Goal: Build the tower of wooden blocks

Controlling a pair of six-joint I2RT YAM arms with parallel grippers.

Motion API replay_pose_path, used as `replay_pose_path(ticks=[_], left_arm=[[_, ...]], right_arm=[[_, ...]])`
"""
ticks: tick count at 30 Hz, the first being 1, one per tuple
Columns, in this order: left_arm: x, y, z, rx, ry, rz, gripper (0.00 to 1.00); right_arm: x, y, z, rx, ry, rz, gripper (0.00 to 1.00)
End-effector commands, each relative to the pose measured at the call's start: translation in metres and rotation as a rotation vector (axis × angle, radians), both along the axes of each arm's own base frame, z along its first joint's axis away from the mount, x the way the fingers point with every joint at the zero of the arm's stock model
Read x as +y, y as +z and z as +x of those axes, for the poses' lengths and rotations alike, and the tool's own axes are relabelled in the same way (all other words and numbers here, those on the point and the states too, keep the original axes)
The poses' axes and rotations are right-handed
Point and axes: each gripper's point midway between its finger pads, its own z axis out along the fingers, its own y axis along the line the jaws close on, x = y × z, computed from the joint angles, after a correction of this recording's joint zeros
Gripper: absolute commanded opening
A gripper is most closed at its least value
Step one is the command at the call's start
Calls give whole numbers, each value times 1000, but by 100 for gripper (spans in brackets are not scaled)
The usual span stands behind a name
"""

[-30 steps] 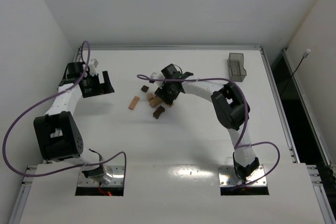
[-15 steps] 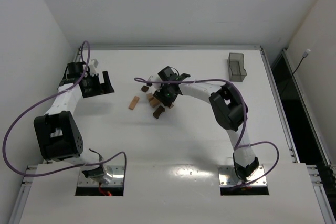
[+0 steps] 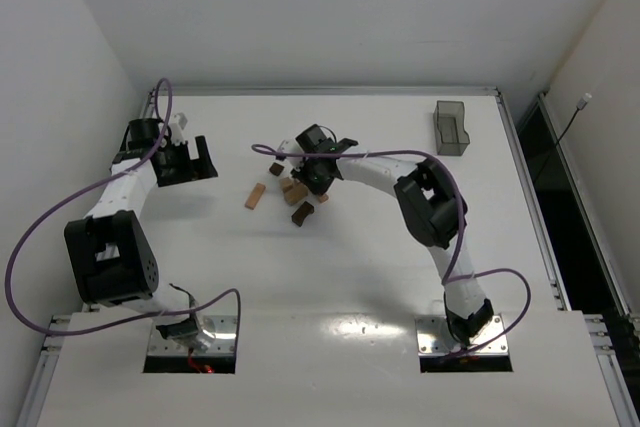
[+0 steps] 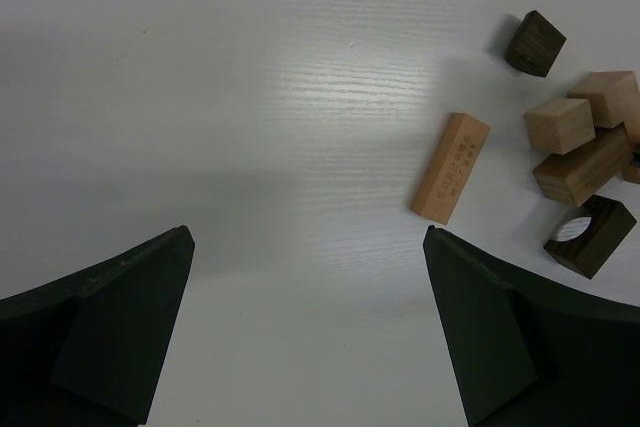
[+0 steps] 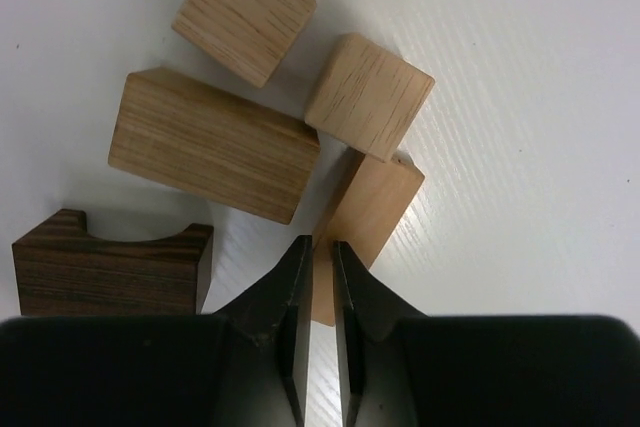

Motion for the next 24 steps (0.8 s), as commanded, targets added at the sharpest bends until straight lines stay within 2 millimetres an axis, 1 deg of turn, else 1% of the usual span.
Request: replay_pose_path(ticks=[1, 2, 3, 4, 5, 6, 7, 8, 9, 10, 11, 12, 13, 14, 15, 17, 18, 19, 22, 23, 24], left_arm=[[3, 11, 12, -38, -1, 9, 100], [4, 14, 14, -47, -1, 12, 100], [4, 14, 14, -47, -1, 12, 100], [4, 14, 14, -47, -1, 12, 100], [4, 14, 14, -47, -1, 12, 100], [4, 11, 15, -38, -1, 9, 100], [4, 11, 15, -38, -1, 9, 100], [4, 11, 15, -38, -1, 9, 100], [5, 14, 17, -49, -8, 18, 100], [5, 14, 17, -49, -8, 18, 100], [5, 13, 15, -40, -8, 15, 100], [5, 13, 15, -40, -8, 15, 100], [5, 13, 15, -40, -8, 15, 100], [5, 13, 15, -40, -8, 15, 100], [5, 13, 15, -40, -8, 15, 100], [5, 13, 15, -40, -8, 15, 100], [5, 13, 15, -40, -8, 15, 100], [5, 13, 15, -40, -8, 15, 100], [6, 13, 15, -38, -2, 22, 100], [6, 13, 15, -38, -2, 22, 100], [6, 13, 15, -38, -2, 22, 100]], right_arm=[[-13, -25, -3, 33, -76, -70, 0], [-17, -25, 0, 37, -97, -66, 0], [-13, -16, 8, 14, -121, -52, 0], [-17, -21, 9, 30, -141, -59, 0], [-23, -24, 16, 24, -180, -68, 0], [-24, -21, 17, 22, -195, -72, 0], [-23, -23, 18, 25, -203, -69, 0], [-30, -25, 23, 25, -249, -81, 0], [-32, -31, 24, 32, -269, -97, 0], [-36, -33, 27, 38, -280, -102, 0], [-38, -32, 28, 32, -305, -107, 0], [-34, -26, 34, 17, -305, -92, 0], [-32, -28, 36, 19, -314, -88, 0], [-37, -31, 43, 15, -330, -99, 0], [-36, -27, 46, 4, -345, -94, 0], [-42, -30, 55, 7, -364, -97, 0], [-42, -30, 55, 7, -364, -97, 0], [-40, -27, 58, 1, -374, -84, 0], [-45, -25, 62, 24, -391, -60, 0], [-43, -19, 60, 28, -384, -45, 0], [-39, -5, 62, 13, -379, -18, 0]])
